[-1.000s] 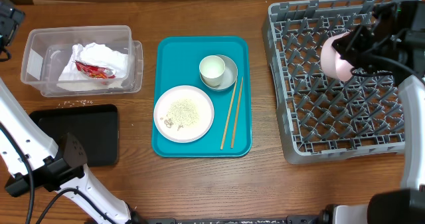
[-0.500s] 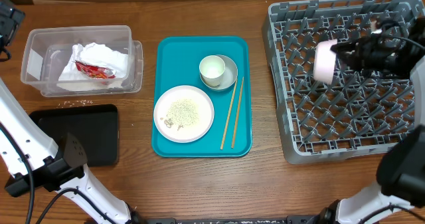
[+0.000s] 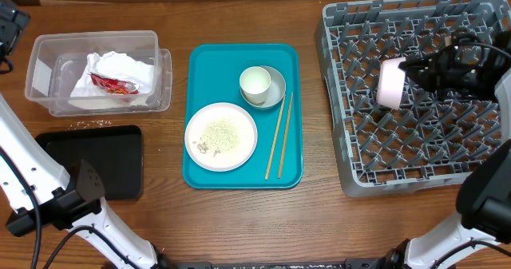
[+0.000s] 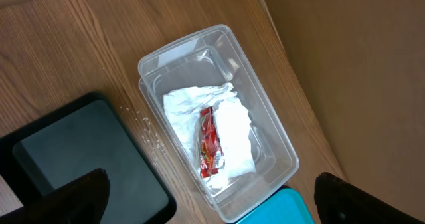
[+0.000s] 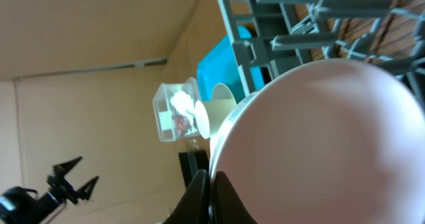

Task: Sort waste into correct bins and load items into the dishwasher
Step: 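Carry the pink bowl right and set it in the grey dish rack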

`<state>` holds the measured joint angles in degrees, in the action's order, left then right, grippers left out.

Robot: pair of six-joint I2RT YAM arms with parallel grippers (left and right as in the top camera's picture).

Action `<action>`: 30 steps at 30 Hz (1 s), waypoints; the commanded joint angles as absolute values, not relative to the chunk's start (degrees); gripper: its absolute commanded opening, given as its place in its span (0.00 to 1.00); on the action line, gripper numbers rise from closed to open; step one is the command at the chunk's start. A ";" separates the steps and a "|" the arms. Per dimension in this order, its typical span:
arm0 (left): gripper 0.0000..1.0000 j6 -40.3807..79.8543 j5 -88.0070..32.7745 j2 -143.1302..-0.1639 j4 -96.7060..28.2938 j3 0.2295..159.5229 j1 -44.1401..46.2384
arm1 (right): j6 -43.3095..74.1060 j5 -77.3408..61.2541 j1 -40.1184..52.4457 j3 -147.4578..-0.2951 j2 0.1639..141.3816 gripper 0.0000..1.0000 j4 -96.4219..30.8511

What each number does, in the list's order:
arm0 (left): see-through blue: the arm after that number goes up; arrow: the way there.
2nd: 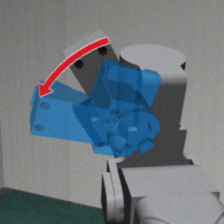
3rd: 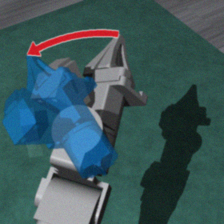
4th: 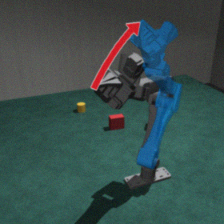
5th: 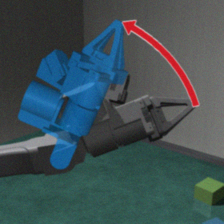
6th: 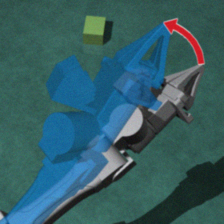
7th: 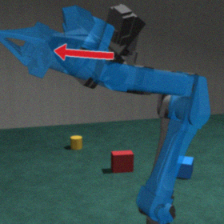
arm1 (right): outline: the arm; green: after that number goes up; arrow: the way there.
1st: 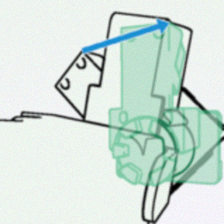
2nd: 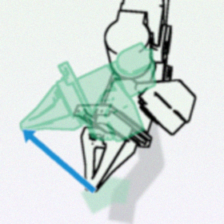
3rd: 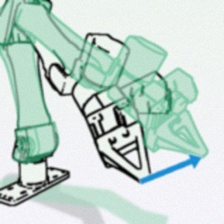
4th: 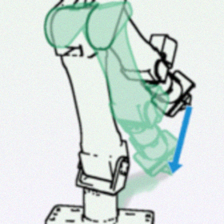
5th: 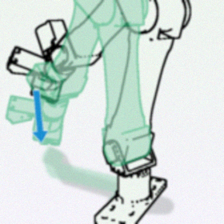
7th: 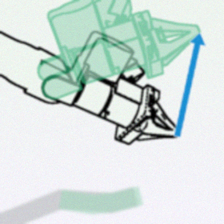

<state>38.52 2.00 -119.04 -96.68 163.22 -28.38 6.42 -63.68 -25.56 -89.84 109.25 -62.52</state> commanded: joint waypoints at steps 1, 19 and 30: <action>1.00 37.26 2.57 -119.61 -96.79 163.15 -28.47 | 5.67 -62.85 -27.92 -89.93 112.55 0.04 -62.30; 1.00 37.26 2.57 -119.61 -96.79 163.15 -28.47 | 5.98 -52.21 -38.48 -94.13 110.32 0.33 -66.41; 1.00 37.26 2.55 -119.61 -96.79 163.15 -28.47 | 8.40 -38.41 -36.75 -102.52 102.17 0.39 -74.30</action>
<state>38.52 2.00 -119.04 -96.68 163.22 -28.38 8.69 -42.19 -38.98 -100.68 105.71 -73.43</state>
